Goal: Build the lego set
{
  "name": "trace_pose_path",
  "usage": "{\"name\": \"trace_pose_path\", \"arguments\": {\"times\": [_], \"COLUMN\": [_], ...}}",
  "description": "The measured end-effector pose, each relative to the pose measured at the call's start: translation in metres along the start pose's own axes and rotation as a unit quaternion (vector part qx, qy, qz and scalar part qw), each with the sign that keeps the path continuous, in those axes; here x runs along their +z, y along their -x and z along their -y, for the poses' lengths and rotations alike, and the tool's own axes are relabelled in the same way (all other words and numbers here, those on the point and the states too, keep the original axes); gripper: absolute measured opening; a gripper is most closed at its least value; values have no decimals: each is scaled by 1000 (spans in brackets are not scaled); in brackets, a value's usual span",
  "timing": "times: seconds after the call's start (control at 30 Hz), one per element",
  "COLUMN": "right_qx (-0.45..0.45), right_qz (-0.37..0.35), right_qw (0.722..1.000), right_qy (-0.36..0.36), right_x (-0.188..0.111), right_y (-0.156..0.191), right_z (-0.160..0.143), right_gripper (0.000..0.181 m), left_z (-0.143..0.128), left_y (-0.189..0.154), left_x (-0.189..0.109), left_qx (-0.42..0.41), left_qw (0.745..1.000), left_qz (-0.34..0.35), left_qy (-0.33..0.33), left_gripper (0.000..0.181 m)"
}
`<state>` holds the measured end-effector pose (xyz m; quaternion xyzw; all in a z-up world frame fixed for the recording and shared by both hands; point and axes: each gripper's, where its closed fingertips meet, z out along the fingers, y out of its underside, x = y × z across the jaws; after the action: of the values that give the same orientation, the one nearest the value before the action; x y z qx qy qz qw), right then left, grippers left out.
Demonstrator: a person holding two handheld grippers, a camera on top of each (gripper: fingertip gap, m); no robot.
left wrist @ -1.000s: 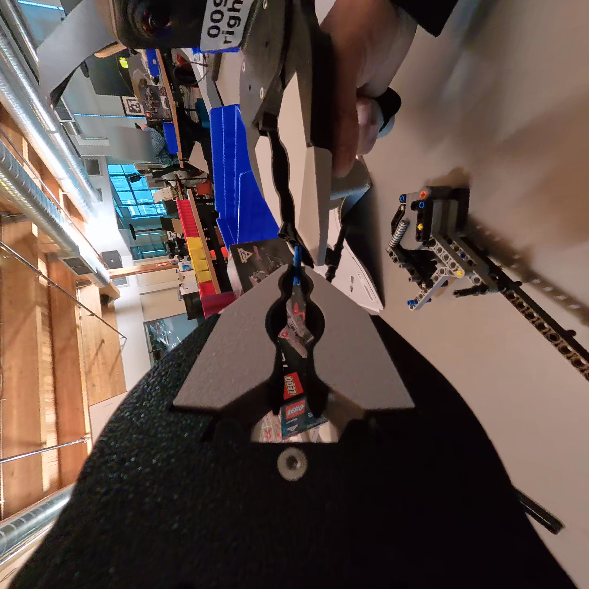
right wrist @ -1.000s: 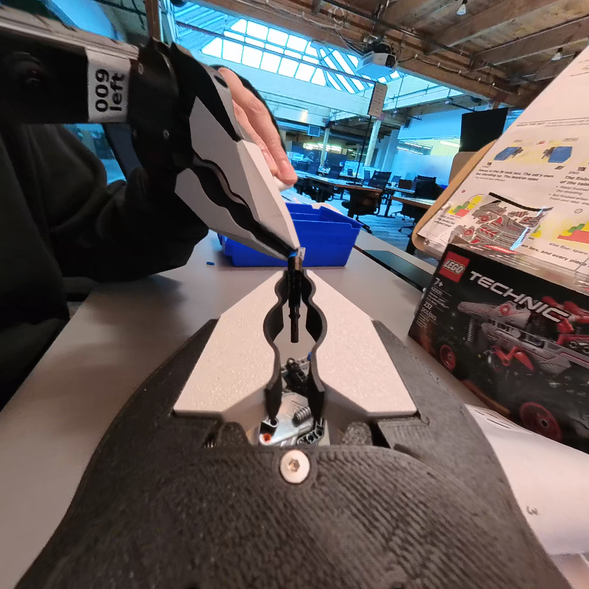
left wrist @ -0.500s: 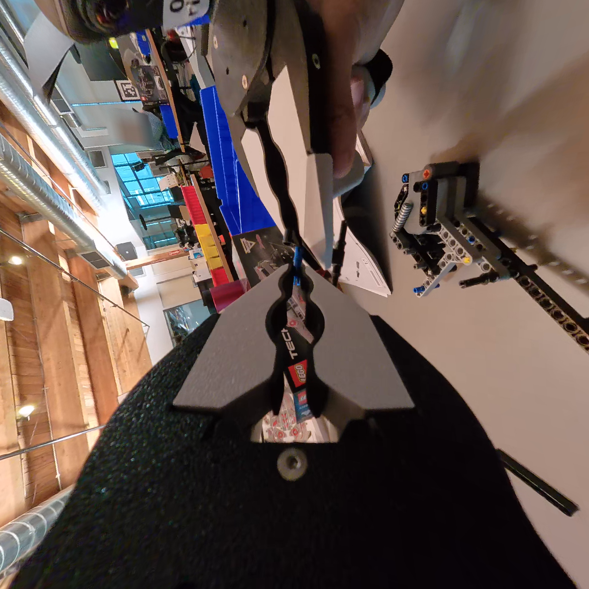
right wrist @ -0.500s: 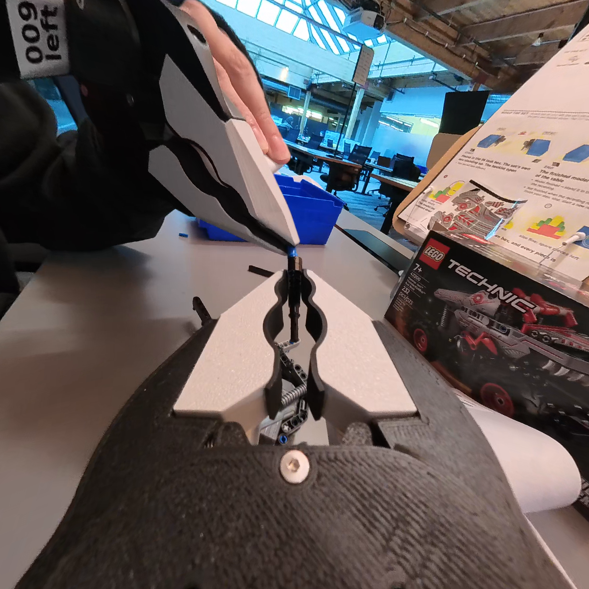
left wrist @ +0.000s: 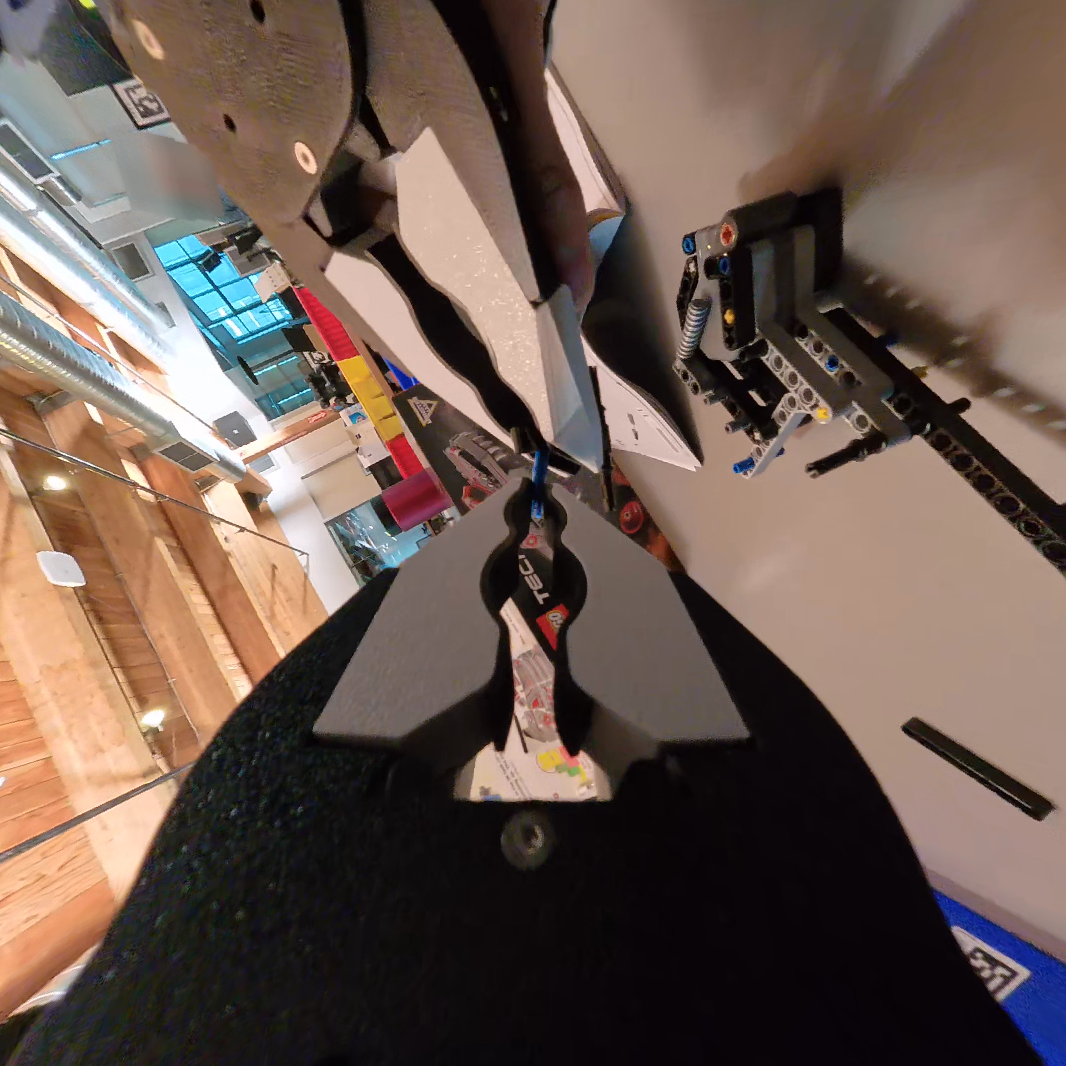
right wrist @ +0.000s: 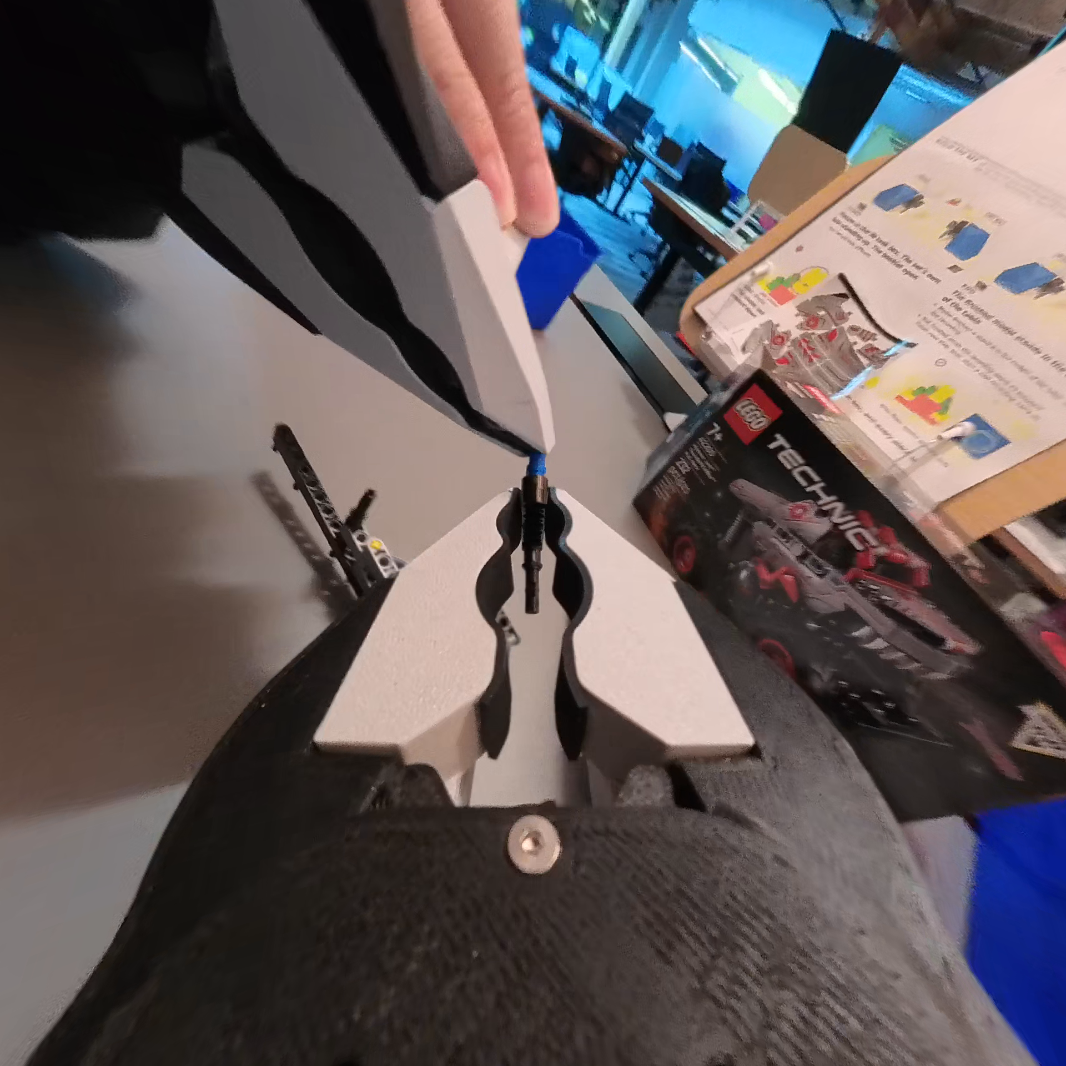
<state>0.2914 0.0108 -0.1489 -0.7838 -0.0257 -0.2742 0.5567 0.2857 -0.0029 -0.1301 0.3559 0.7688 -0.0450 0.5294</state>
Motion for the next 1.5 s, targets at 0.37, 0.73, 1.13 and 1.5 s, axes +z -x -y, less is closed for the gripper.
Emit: {"name": "trace_pose_path", "arguments": {"times": [0.37, 0.73, 1.13, 1.5], "right_qx": [11, -23, -33, -10], "right_qz": [-3, -34, -45, -81], "right_qw": [1000, 999, 998, 997], "right_qy": [-18, 30, 34, 1], "right_x": [-3, 1, 2, -7], "right_y": [-4, -8, -11, -28], "right_z": [5, -1, -2, -3], "right_gripper": [5, 6, 6, 6], "left_z": [1, -2, 0, -41], "left_y": [3, 4, 3, 12], "left_x": [0, 1, 4, -6], "left_qx": [-208, -29, -149, -205], "left_qw": [968, 1000, 986, 978], "left_qz": [-54, 6, -26, -11], "left_qy": [-126, 5, -76, -42], "left_gripper": [0, 0, 0, 1]}}
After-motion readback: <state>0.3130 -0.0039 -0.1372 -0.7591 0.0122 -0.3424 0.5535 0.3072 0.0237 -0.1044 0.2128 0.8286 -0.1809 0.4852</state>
